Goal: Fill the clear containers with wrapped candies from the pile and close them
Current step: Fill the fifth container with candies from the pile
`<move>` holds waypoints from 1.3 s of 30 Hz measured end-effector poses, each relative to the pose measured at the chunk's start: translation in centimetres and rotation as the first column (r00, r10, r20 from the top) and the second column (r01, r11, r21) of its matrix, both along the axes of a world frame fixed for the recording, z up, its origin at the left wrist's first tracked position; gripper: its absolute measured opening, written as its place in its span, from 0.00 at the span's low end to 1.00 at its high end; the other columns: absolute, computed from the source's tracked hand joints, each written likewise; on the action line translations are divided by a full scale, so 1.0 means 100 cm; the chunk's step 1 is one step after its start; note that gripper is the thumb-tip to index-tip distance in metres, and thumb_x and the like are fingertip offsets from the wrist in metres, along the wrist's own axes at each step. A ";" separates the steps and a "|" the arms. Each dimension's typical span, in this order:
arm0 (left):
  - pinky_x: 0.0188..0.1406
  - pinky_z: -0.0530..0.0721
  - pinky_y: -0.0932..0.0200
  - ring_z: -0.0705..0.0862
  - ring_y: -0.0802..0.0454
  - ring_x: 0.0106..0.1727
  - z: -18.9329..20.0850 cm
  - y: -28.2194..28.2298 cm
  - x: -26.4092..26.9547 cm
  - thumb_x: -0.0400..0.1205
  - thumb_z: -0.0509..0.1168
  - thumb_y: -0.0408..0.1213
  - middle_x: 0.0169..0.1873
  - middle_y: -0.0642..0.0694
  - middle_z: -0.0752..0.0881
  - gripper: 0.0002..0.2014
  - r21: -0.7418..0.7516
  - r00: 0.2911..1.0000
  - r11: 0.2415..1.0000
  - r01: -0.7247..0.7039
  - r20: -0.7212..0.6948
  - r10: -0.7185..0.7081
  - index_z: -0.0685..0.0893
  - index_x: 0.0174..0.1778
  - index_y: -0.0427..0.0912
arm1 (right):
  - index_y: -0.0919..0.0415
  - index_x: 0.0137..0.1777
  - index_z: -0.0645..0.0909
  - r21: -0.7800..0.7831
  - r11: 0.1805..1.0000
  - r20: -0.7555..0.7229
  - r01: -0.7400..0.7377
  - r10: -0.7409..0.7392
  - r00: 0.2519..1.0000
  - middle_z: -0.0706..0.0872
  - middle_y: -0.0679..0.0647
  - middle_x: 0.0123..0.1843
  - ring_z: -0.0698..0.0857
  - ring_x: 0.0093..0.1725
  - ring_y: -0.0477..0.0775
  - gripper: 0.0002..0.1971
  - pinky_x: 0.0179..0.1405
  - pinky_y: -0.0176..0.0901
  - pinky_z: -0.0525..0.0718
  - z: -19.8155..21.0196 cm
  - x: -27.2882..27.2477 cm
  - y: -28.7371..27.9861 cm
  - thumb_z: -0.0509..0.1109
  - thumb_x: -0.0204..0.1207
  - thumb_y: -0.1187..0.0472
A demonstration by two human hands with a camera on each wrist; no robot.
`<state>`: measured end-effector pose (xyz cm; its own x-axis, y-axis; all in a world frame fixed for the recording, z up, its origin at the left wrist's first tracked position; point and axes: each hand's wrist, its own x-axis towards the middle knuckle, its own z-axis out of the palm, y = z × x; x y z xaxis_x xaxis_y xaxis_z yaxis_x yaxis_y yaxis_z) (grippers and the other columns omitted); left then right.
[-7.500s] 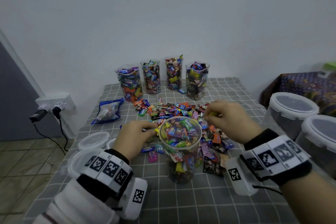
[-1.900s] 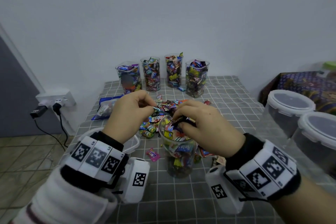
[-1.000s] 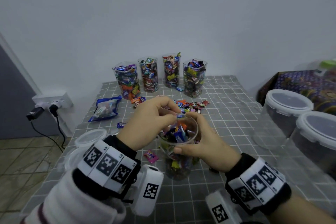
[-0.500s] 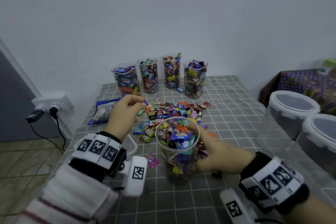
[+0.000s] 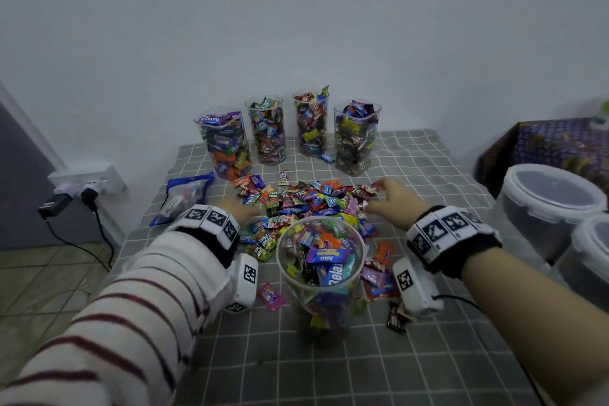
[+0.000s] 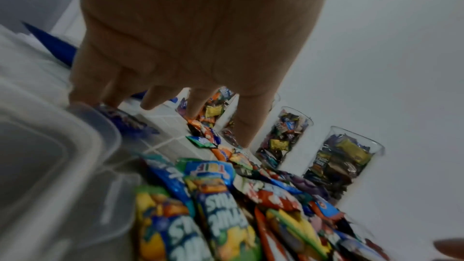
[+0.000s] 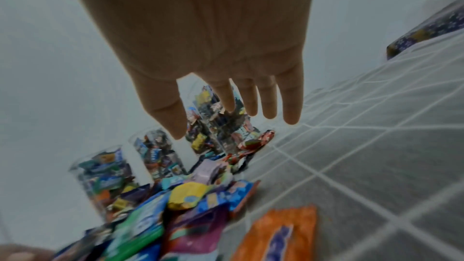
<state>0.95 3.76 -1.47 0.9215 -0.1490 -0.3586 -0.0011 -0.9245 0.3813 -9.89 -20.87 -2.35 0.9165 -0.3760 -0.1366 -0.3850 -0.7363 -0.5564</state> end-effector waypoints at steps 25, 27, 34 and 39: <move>0.62 0.75 0.57 0.76 0.45 0.70 -0.018 -0.051 0.007 0.80 0.67 0.42 0.72 0.44 0.76 0.21 0.200 0.876 0.885 0.420 0.165 -0.453 0.80 0.70 0.50 | 0.49 0.81 0.61 -0.220 0.893 -0.375 -0.393 0.295 0.879 0.71 0.55 0.77 0.72 0.73 0.58 0.37 0.65 0.43 0.72 0.008 0.050 0.016 0.73 0.75 0.51; 0.55 0.77 0.58 0.80 0.44 0.64 -0.017 -0.050 0.006 0.81 0.67 0.42 0.69 0.42 0.78 0.15 0.184 0.881 0.905 0.385 0.219 -0.419 0.84 0.64 0.50 | 0.51 0.80 0.64 -0.287 0.869 -0.375 -0.403 0.285 0.882 0.72 0.55 0.76 0.73 0.72 0.57 0.32 0.64 0.43 0.73 0.011 0.048 0.019 0.71 0.77 0.54; 0.47 0.80 0.52 0.83 0.41 0.54 -0.010 -0.044 0.004 0.82 0.64 0.39 0.51 0.37 0.87 0.12 0.072 0.892 0.947 0.313 0.319 -0.319 0.88 0.57 0.39 | 0.54 0.68 0.79 -0.311 0.899 -0.234 -0.308 0.242 0.942 0.82 0.56 0.66 0.80 0.63 0.55 0.17 0.53 0.40 0.77 0.012 0.042 0.018 0.66 0.80 0.60; 0.32 0.74 0.57 0.83 0.42 0.41 -0.002 -0.037 -0.002 0.81 0.67 0.41 0.33 0.40 0.85 0.10 -0.087 0.914 0.952 0.294 0.318 -0.253 0.87 0.45 0.37 | 0.59 0.58 0.84 -0.296 0.917 -0.170 -0.268 0.226 0.959 0.85 0.58 0.58 0.83 0.54 0.56 0.11 0.45 0.40 0.77 0.023 0.035 0.021 0.65 0.78 0.65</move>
<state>0.80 0.03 -1.62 0.8988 -0.4372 -0.0323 -0.3801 -0.8139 0.4395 -6.38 -18.82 -0.07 0.9677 -0.1829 -0.1733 -0.2216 -0.9452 -0.2399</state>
